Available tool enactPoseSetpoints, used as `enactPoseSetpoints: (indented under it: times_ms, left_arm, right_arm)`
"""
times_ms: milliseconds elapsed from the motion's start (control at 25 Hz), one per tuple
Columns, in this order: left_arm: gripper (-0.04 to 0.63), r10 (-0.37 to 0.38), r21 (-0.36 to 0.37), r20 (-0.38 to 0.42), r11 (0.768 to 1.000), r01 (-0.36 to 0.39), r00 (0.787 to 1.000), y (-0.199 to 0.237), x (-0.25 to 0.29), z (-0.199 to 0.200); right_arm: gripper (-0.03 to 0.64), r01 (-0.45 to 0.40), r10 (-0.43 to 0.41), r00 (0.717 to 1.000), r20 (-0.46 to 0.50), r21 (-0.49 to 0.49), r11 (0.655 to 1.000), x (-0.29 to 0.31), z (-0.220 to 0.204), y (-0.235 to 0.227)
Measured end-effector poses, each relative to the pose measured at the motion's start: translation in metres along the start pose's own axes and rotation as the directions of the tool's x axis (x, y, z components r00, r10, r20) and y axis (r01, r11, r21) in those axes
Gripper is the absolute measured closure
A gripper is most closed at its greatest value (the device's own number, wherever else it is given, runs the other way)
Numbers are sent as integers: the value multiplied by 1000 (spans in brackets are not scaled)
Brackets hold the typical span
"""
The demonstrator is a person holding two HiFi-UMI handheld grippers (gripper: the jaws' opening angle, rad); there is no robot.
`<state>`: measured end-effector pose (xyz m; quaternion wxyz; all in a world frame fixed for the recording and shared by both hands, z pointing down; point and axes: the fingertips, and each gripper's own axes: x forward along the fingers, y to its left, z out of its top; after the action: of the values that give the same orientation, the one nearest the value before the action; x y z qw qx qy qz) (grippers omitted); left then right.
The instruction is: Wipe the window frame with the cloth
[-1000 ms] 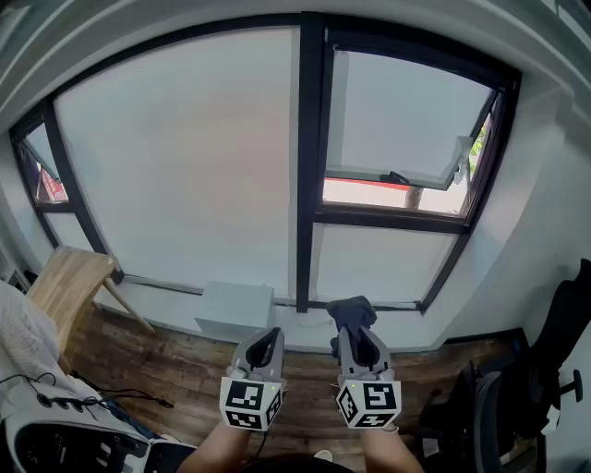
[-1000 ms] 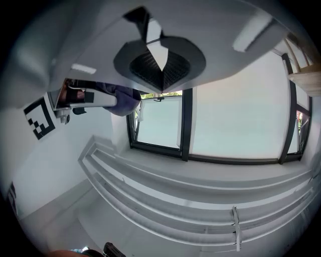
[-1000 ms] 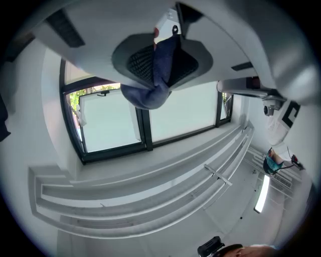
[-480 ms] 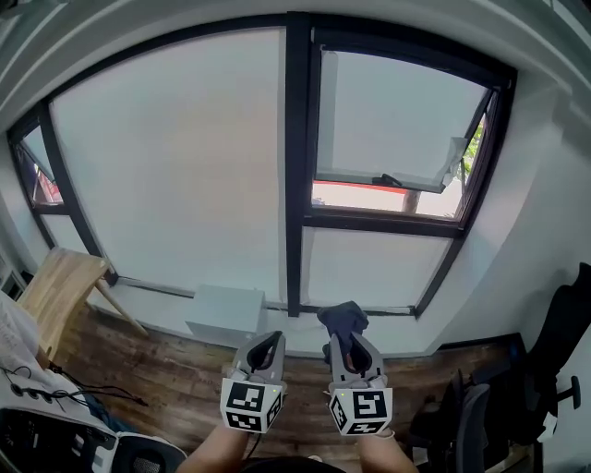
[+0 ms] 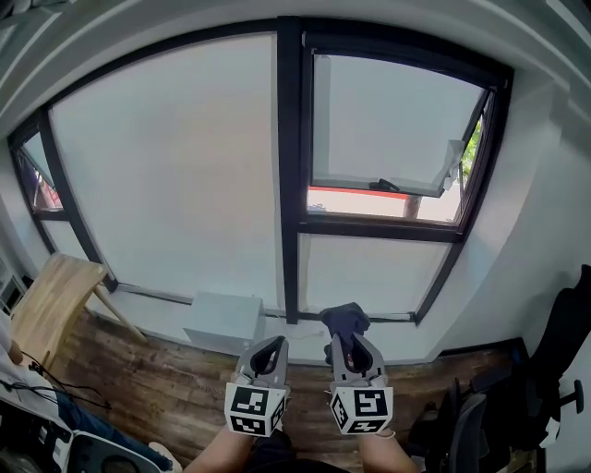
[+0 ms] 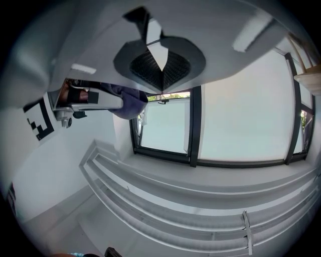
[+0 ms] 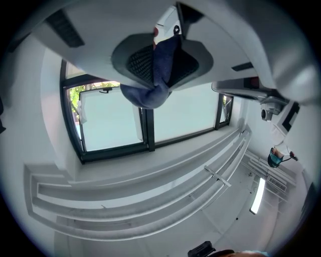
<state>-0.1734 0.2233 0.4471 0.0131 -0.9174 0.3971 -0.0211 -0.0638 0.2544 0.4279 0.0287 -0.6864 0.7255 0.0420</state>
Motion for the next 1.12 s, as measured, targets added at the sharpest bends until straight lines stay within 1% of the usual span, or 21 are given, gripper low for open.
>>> enactPoseSetpoints:
  times_ms: [200, 400, 560, 840, 960, 1120]
  left_arm:
    - [588, 5, -9, 21, 1000, -4, 1000, 19, 25, 4]
    - [588, -20, -16, 51, 1000, 20, 999, 30, 71, 12]
    - [589, -19, -15, 68, 1000, 20, 997, 40, 109, 13]
    - [588, -13, -24, 58, 1000, 14, 998, 74, 173, 8]
    - [588, -16, -32, 48, 999, 18, 999, 90, 203, 10]
    - [588, -29, -24, 49, 999, 31, 998, 110, 241, 17]
  right_arm:
    - [545, -29, 29, 1000, 10, -5, 1000, 30, 0, -4]
    - [545, -16, 16, 1000, 11, -1, 1000, 62, -3, -30]
    - [545, 3, -3, 1000, 6, 0, 1000, 95, -10, -54]
    - [545, -8, 8, 1000, 29, -2, 1000, 161, -18, -75]
    - [545, -10, 9, 999, 35, 14, 1000, 190, -16, -85]
    - [545, -39, 37, 998, 48, 46, 998, 229, -13, -96]
